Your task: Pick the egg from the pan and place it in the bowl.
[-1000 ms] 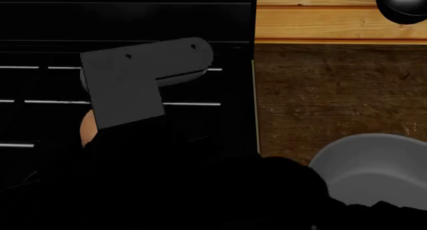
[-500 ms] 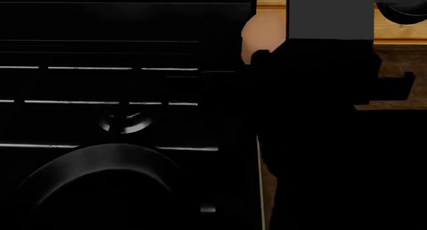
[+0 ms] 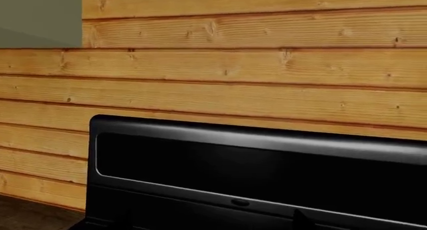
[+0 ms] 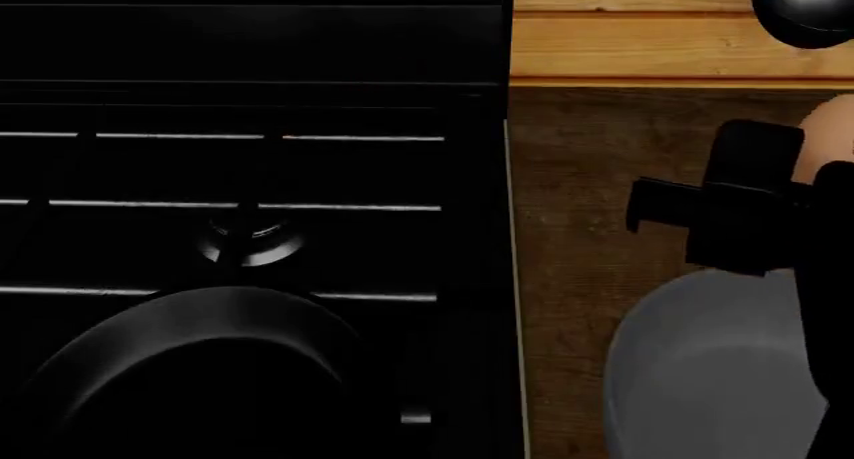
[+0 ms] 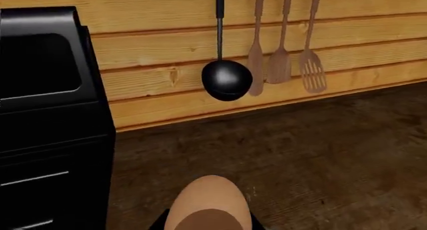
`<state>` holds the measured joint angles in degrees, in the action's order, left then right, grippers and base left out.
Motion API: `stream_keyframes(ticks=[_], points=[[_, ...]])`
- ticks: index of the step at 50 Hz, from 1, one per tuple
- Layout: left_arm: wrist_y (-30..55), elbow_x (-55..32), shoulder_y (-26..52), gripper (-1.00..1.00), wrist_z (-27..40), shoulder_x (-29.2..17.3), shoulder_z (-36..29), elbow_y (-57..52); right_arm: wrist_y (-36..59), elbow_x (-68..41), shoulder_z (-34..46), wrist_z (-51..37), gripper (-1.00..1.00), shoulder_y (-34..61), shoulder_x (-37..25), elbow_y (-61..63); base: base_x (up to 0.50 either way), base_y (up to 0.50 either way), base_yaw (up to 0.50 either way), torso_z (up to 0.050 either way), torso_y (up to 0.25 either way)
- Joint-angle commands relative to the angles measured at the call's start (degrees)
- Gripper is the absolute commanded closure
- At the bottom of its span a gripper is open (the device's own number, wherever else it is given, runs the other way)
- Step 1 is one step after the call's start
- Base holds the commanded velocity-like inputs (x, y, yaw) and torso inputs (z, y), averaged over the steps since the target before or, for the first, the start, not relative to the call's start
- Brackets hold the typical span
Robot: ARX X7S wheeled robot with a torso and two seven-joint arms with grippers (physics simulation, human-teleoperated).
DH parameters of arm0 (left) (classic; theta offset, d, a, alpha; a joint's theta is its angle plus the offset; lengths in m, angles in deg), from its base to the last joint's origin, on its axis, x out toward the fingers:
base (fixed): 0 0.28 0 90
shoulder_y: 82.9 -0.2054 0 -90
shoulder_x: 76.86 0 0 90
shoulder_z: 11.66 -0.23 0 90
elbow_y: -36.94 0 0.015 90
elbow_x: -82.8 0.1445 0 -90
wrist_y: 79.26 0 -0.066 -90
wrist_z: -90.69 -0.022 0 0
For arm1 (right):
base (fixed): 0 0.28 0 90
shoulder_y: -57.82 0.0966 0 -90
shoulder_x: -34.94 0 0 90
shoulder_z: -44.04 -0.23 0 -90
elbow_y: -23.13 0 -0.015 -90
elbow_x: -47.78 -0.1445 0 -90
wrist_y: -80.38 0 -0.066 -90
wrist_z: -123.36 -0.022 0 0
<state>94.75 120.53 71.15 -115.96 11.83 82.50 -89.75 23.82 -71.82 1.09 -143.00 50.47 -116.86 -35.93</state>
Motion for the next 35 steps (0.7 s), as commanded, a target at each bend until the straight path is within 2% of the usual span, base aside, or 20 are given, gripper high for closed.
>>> stream_keyframes(ticks=[1,26,35], points=[[-0.9,-2.4,-0.3,-1.00,2.0,0.0,0.4,0.8,-0.7,1.9,1.3,0.8,1.00,-4.5,-4.7,0.3,0.00,0.00,0.00,0.000,0.000],[-2.7,-6.9,-2.5,-1.00,5.8,-0.1,2.1,1.4,-5.5,2.3,4.1,2.5,1.00,-12.7,-9.2,2.9,0.00,0.00,0.00,0.000,0.000],[-2.8,-8.4,-2.9,-1.00,7.0,-0.3,2.4,1.7,-6.3,2.9,5.0,3.2,1.00,-14.2,-8.8,3.0,0.00,0.00,0.00,0.000,0.000]])
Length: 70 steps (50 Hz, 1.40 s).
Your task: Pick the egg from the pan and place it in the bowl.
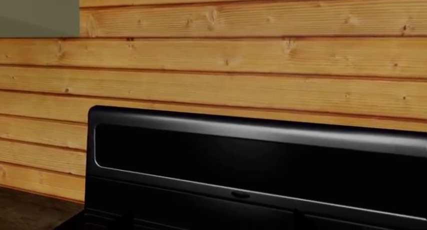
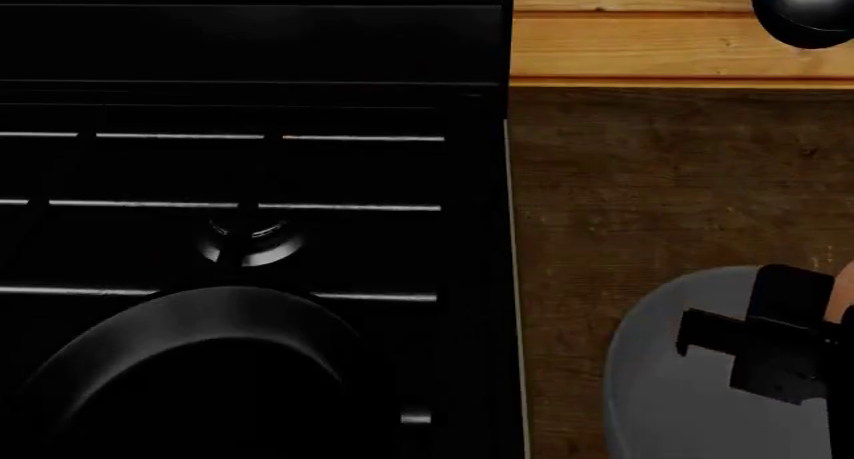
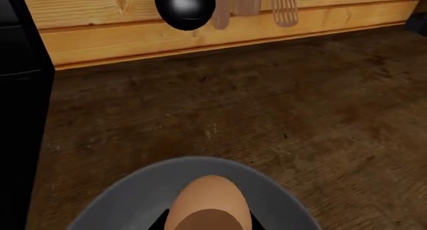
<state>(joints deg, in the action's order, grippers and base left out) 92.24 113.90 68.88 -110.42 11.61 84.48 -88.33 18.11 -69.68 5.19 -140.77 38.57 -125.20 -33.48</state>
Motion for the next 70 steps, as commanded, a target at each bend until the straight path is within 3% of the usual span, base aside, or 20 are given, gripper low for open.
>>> stream_keyframes(ticks=[1,39,70], points=[[-0.5,-2.0,-0.9,-1.00,1.5,-0.1,0.4,0.1,-0.6,0.8,0.9,1.2,1.00,-2.4,-0.5,0.6,0.00,0.00,0.00,0.000,0.000],[-0.9,-5.9,-1.7,-1.00,5.6,-1.1,-0.7,0.8,-7.1,5.0,4.7,7.3,1.00,-12.9,-2.2,-0.5,0.00,0.00,0.00,0.000,0.000],[0.5,-7.3,-2.4,-1.00,6.6,-2.1,-0.4,-1.0,-10.2,4.7,4.1,8.4,1.00,-14.5,-3.4,0.4,0.00,0.00,0.00,0.000,0.000]])
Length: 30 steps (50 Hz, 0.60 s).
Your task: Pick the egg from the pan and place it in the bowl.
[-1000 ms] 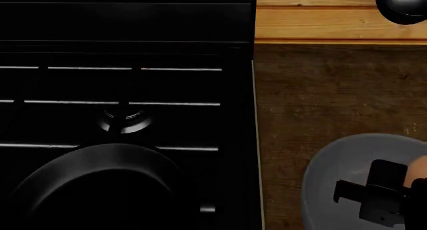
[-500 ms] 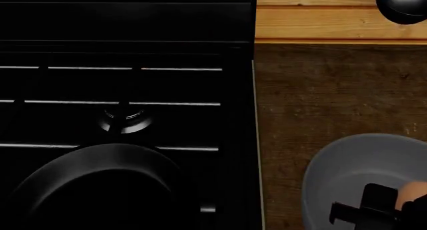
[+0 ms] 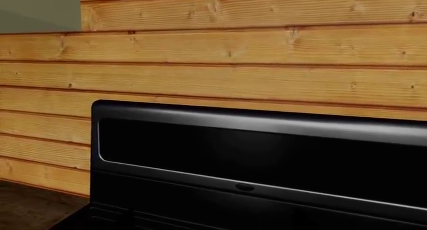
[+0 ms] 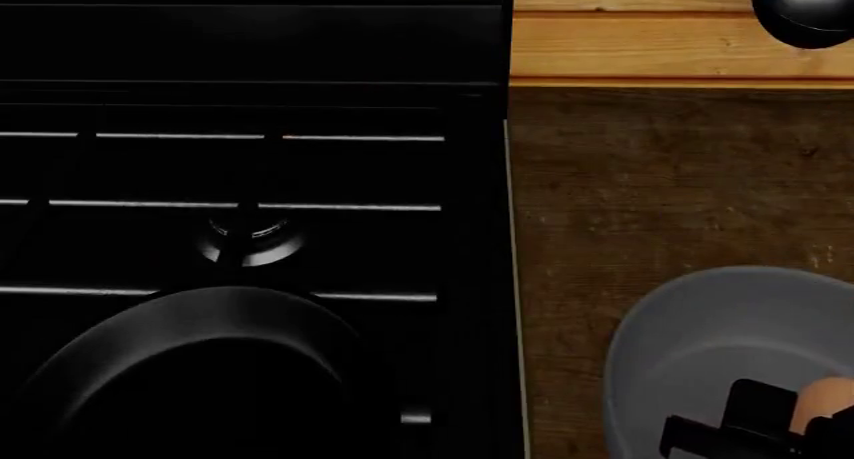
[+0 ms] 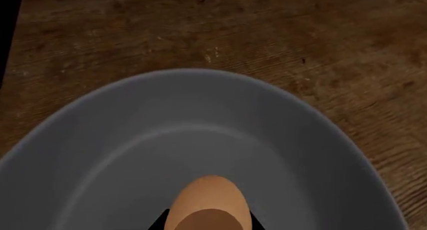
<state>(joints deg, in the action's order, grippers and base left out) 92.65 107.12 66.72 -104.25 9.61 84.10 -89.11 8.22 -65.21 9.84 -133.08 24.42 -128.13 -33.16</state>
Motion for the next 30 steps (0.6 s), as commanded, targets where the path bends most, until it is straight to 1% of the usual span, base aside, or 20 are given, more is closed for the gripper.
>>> stream_keyframes(ticks=[1,2,3,20,28,30], points=[[0.0,-0.6,-0.4,-1.00,0.5,-0.1,0.0,-0.2,-0.5,0.1,-0.6,1.0,1.00,-0.5,-0.4,0.1,0.00,0.00,0.00,0.000,0.000],[0.1,-0.6,-0.3,-1.00,0.5,-0.1,0.0,-0.2,-0.5,0.2,-0.6,1.0,1.00,-0.5,-0.4,0.1,0.00,0.00,0.00,0.000,0.000],[-0.1,-0.7,-0.4,-1.00,0.6,-0.1,0.1,-0.1,-0.6,0.1,-0.6,1.2,-1.00,-0.7,-0.4,0.1,0.00,0.00,0.00,0.000,0.000],[-0.2,-1.4,-1.4,-1.00,1.2,-0.5,0.4,-0.5,-0.8,-1.2,-1.7,0.7,-1.00,0.4,-1.1,1.1,0.00,0.00,0.00,0.000,0.000],[0.8,-1.6,-0.9,-1.00,1.4,-0.8,-0.1,-1.3,0.9,-3.9,-4.8,-1.3,-1.00,5.1,-2.9,3.8,0.00,0.00,0.00,0.000,0.000],[1.5,-1.6,-0.6,-1.00,1.4,-0.9,-0.2,-1.8,1.9,-5.2,-6.5,-2.0,-1.00,7.6,-3.5,4.9,0.00,0.00,0.00,0.000,0.000]])
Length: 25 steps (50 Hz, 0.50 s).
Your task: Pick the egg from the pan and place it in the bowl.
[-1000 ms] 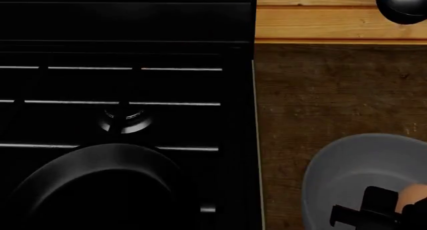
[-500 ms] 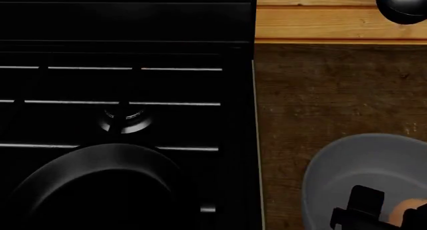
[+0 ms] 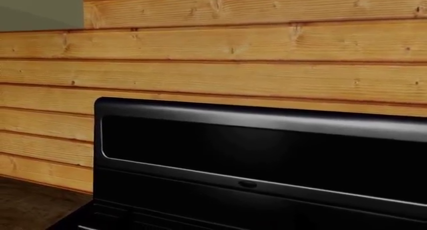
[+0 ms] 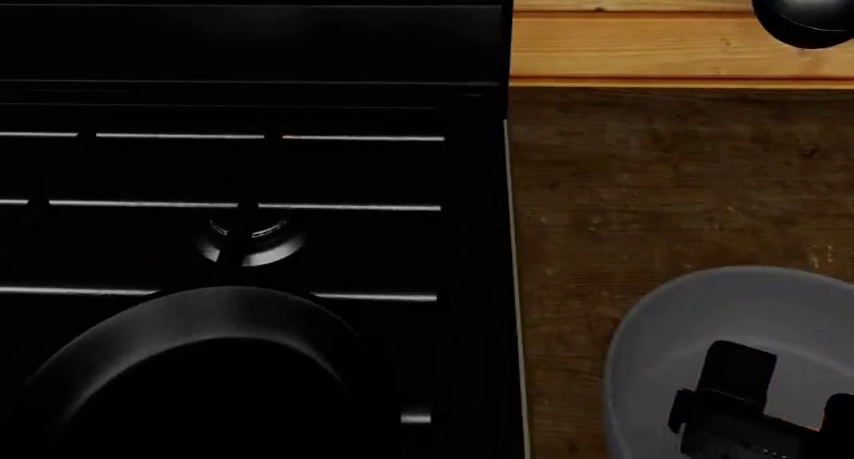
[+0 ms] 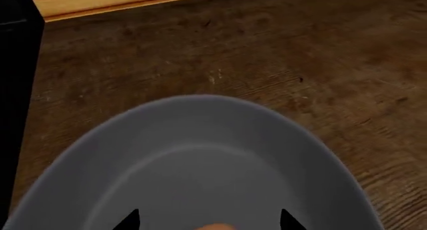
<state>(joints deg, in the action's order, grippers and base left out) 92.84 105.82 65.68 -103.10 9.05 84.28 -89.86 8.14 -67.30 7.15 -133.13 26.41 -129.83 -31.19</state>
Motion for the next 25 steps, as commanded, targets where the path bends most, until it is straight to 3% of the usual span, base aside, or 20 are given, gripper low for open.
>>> stream_keyframes(ticks=[1,8,17,25], points=[[1.5,-0.3,0.4,-1.00,0.2,-0.4,-0.5,-1.3,2.5,-3.8,-4.4,-2.4,-1.00,6.7,-1.9,3.3,0.00,0.00,0.00,0.000,0.000],[3.8,0.1,0.9,-1.00,-0.1,-0.8,-1.2,-3.3,6.8,-9.2,-9.0,-6.1,-1.00,15.6,-1.6,5.6,0.00,0.00,0.00,0.000,0.000],[4.8,0.4,1.1,-1.00,-0.4,-1.2,-1.4,-4.3,13.3,-16.1,-12.9,-12.7,-1.00,30.4,3.2,6.2,0.00,0.00,0.00,0.000,0.000],[4.2,0.3,0.5,-1.00,-0.4,-1.0,-1.0,-4.3,10.6,-18.7,-0.5,-13.3,-1.00,50.7,4.6,7.7,0.00,0.00,0.00,0.000,0.000]])
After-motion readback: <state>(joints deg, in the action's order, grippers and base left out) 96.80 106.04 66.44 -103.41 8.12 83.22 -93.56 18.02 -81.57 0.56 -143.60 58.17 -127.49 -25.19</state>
